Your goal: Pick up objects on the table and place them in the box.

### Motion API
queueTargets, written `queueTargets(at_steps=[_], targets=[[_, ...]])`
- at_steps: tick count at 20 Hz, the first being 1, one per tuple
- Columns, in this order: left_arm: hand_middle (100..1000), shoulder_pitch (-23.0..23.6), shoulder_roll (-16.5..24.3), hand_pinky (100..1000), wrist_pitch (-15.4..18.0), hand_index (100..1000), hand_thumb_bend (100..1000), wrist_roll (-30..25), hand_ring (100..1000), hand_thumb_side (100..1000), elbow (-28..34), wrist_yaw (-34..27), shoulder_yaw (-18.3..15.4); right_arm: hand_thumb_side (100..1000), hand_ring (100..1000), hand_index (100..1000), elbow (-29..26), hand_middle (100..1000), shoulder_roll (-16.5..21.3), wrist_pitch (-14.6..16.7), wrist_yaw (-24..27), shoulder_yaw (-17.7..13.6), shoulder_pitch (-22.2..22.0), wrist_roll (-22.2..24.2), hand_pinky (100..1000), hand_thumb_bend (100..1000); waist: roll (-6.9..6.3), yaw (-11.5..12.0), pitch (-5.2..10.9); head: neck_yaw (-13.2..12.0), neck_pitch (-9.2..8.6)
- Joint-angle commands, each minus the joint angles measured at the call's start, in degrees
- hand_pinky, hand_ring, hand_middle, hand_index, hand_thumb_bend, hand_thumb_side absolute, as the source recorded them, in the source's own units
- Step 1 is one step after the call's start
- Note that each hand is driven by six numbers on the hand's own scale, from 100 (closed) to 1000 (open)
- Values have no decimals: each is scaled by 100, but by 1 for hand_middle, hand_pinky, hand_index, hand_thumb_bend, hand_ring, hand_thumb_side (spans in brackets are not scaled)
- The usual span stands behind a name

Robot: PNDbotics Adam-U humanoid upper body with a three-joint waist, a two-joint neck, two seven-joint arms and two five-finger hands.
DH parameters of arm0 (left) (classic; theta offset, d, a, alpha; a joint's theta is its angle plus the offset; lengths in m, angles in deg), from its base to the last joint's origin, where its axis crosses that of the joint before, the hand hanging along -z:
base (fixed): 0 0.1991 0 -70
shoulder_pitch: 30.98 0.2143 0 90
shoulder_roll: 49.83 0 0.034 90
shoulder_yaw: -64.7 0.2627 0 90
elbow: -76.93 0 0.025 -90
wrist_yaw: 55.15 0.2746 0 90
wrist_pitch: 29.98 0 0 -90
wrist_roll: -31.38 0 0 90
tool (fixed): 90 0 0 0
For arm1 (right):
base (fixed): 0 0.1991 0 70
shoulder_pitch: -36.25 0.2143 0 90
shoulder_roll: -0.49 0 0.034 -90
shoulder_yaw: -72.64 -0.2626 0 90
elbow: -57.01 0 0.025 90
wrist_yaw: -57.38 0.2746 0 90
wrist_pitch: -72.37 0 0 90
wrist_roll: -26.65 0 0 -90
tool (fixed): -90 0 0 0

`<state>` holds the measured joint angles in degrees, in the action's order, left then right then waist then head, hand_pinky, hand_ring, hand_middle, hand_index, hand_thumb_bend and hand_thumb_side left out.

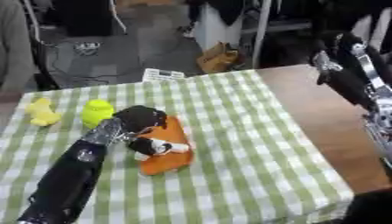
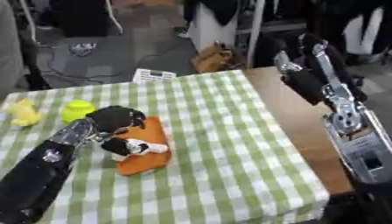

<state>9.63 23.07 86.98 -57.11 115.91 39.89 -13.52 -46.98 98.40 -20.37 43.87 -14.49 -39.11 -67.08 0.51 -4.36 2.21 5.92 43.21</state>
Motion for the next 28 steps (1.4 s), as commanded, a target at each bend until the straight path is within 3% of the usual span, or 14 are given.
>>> queueTargets(at_steps=[1,4,7,12,17,22,28], targets=[[909,-127,95,823,-107,880,320,342,904,964,287,-41,-77,658,556,821,-36,580,68,12,48,-39,86,3,351,209,81,4,64,5,-68],[878,-114,311,808,-279,863,216,613,862,966,656,-531,-191,658,556,820,-29,580,79,10,43,-47,72,-3,351,210,76,32,71,30,-78],[860,33,661,780,-452,858,187,627,835,963,1122,-1449,-310,658,556,820,-25,580,91,9,37,-59,61,-11,351,211,69,77,71,68,-83],[833,532,1280,690,-728,863,165,-66,767,981,2045,-3623,-459,651,556,820,-23,579,116,7,24,-77,53,-24,351,213,53,154,58,91,-100],[816,1142,1766,650,-1294,861,164,-820,736,987,3341,-5493,-728,657,556,820,-20,579,129,2,17,-94,39,-41,351,210,46,221,43,135,-106],[812,1562,2014,637,-1718,864,166,-1084,726,989,4197,-6414,-965,657,556,820,-17,579,137,2,11,-103,34,-46,351,211,47,257,37,137,-106],[809,1999,2067,624,-2057,867,151,-859,720,972,4691,-6918,-1277,657,556,820,-8,579,136,1,6,-111,33,-52,351,211,45,283,38,145,-122]])
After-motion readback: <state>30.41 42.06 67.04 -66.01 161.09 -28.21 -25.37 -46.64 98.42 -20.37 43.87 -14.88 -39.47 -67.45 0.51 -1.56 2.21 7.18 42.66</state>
